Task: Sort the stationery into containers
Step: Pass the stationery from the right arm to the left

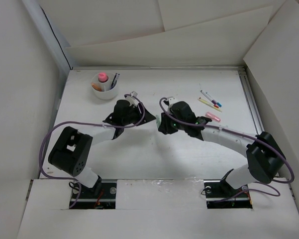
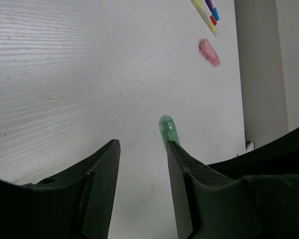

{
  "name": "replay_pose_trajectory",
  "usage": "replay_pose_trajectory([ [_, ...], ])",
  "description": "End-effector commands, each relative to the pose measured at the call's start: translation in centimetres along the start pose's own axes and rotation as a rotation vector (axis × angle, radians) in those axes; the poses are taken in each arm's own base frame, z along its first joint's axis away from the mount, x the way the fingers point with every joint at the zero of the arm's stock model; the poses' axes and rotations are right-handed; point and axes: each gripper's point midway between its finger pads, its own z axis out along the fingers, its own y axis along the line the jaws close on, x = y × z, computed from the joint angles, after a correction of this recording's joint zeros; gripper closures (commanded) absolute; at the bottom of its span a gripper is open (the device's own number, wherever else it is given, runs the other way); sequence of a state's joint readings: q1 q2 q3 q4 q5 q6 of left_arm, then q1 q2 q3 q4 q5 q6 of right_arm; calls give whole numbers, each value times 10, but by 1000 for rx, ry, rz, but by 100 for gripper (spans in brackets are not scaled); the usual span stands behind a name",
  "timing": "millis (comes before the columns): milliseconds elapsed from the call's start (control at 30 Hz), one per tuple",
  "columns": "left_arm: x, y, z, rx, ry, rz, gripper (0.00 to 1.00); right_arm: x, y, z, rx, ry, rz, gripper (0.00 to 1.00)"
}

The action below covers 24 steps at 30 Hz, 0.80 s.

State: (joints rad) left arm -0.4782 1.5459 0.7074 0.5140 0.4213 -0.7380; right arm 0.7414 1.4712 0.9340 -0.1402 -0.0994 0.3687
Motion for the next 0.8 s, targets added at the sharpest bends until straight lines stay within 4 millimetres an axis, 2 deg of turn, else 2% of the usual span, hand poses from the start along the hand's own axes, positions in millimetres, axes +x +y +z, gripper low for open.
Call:
replay_pose_trajectory([
  [0,-20,-37,4,114,-44,46,61,-18,20,-2,-73,-67,-38,89],
  [233,-19,-40,9,125,-43,53,64,-12,23,4,-82,-42,-42,89],
  [367,-14,-37,15,119,-25,50,67,-16,31,4,-104,-52,-59,89],
  [500,-14,-36,17,112,-18,46,68,-16,29,4,-95,-55,-59,89],
  [567,-23,-34,14,79,-63,55,70,-20,26,2,-76,-73,-58,89],
  [633,-21,-22,9,21,-72,55,71,-17,20,1,-51,-76,-57,89],
  [667,-28,-21,6,-3,-107,68,71,-18,18,1,-38,-81,-56,89],
  [700,-27,-17,4,-21,-111,65,72,-20,13,2,-8,-93,-55,87],
  [733,-25,-12,2,-39,-113,61,72,-12,5,8,20,-72,-52,76],
  [767,-25,-10,0,-47,-121,60,73,-7,0,12,45,-56,-51,69],
])
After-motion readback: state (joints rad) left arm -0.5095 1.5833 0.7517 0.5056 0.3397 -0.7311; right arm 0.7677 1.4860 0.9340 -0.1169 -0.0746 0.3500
